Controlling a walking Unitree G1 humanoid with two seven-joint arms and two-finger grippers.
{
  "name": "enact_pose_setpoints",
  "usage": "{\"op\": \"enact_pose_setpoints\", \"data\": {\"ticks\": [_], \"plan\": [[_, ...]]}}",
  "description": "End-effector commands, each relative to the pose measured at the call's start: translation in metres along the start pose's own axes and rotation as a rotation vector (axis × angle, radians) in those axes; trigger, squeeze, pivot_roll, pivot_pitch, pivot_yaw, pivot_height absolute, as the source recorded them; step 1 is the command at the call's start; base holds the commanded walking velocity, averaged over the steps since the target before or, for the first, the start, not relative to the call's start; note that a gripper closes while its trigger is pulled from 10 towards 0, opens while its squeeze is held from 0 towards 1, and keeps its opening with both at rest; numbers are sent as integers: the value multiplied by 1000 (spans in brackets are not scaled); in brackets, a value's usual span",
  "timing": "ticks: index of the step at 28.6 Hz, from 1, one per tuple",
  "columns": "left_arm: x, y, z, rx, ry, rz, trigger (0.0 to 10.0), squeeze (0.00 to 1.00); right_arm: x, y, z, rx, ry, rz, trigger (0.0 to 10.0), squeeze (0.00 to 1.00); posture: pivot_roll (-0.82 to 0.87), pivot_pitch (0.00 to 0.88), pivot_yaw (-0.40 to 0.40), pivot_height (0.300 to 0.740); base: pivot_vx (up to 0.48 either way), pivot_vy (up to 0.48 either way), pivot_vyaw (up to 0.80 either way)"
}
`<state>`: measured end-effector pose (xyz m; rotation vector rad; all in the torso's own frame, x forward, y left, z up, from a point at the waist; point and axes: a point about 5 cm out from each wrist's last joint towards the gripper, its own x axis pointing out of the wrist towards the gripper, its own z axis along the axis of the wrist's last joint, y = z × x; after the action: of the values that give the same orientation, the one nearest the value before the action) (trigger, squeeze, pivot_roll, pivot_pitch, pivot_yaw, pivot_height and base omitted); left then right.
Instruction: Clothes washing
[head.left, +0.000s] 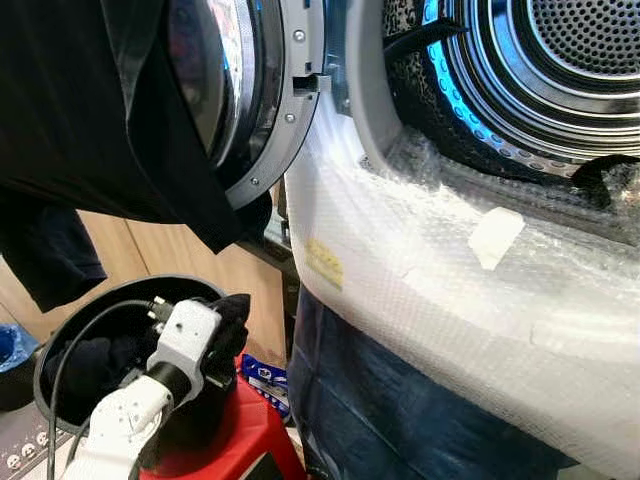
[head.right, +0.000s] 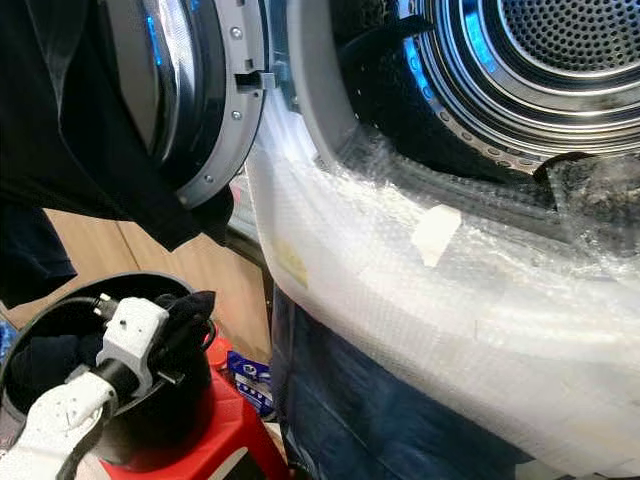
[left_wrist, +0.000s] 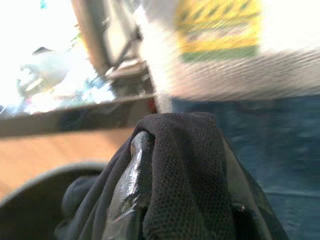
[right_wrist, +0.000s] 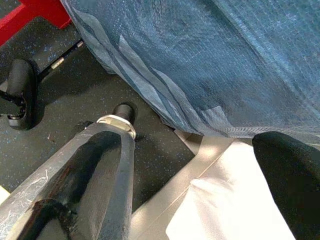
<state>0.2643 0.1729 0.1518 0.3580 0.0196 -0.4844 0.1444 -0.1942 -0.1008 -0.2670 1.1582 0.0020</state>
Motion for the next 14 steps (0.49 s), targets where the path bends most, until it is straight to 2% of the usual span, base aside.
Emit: {"op": "enact_pose_setpoints", "data": {"ticks": [1,3,9,11,12,14], "plan": [[6,-7,26,58,-101,-93,0,0,0,2,-4,-11,12,4,10000,0,116,31,-4,740,0,0,0],[14,-9,37,140,-130,-170,0,0,0,3,-2,-34,9,12,10000,0,114,37,-5,740,0,0,0],[31,-31,64,131,-209,-352,0,0,0,4,4,-35,-7,12,10000,0,111,42,-10,740,0,0,0],[35,-39,69,201,-210,-448,0,0,0,5,8,-46,-16,14,10000,0,97,50,-8,740,0,0,0],[35,-39,69,201,-210,-448,0,0,0,5,8,-46,-16,14,10000,0,97,50,-8,740,0,0,0],[40,-46,74,220,-212,-541,0,0,1,3,12,-19,-29,8,10000,0,96,56,-15,740,0,0,0]]}}
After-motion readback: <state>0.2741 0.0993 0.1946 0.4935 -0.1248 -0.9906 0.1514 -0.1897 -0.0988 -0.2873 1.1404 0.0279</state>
